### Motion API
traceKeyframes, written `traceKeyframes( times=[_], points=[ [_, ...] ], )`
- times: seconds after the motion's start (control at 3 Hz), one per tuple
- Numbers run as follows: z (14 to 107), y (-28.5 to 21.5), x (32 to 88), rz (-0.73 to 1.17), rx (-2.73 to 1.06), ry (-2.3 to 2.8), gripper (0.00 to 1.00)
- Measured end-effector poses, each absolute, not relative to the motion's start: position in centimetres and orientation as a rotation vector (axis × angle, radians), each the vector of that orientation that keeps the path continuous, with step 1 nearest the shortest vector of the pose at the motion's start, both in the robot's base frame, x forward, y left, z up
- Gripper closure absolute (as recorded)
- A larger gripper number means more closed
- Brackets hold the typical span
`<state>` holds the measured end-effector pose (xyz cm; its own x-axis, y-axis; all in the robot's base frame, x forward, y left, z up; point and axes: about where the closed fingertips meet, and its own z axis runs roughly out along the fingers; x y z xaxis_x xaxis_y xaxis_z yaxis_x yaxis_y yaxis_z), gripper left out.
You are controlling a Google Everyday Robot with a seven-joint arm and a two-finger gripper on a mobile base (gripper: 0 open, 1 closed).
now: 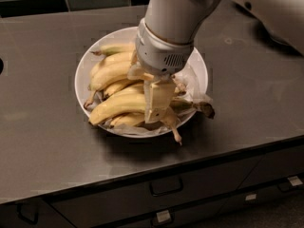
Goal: Pick banana from white bowl
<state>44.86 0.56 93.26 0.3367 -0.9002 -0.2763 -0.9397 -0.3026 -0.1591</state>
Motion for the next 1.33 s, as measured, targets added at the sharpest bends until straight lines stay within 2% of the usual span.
traceKeyframes(
  times=[0.67,1.0,1.33],
  points=[
    [93.09,0.67,44.70,0.209,-2.332,1.641,0.42],
    [93.11,0.69,44.58,0.209,-2.333,1.641,0.42],
    [93.16,0.74,44.59,0.206,-2.333,1.638,0.51]
  ],
)
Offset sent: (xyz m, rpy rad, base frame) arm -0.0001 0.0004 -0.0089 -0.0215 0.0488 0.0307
